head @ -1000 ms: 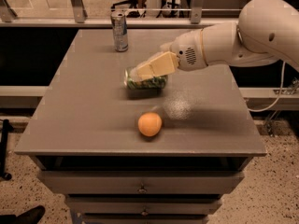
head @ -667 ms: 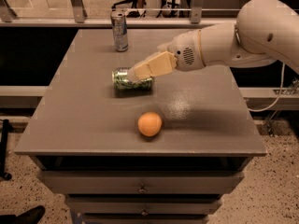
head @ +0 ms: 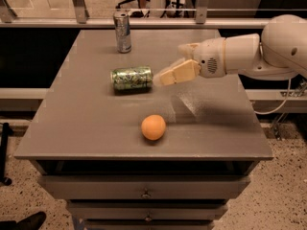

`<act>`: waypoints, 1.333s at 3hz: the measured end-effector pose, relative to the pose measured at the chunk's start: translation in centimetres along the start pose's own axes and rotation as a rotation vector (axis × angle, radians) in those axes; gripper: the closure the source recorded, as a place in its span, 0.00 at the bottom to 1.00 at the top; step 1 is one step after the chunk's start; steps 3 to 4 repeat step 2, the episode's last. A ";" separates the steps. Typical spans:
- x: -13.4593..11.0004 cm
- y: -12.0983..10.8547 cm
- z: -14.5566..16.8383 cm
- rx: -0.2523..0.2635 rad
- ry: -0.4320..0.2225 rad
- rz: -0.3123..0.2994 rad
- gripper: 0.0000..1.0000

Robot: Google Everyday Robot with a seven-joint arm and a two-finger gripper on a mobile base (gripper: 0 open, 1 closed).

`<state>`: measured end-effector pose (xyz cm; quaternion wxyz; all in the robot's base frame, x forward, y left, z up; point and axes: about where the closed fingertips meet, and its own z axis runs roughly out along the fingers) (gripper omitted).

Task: Knock green can over

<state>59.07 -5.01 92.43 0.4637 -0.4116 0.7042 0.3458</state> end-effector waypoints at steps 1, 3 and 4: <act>0.5 -2.3 -1.3 0.020 -0.038 -0.057 0.00; 0.5 -2.2 -1.2 0.019 -0.038 -0.057 0.00; 0.5 -2.2 -1.2 0.019 -0.038 -0.057 0.00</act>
Offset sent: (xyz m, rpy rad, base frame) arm 0.0102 -0.0163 -0.0020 0.0076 -0.0483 -0.0044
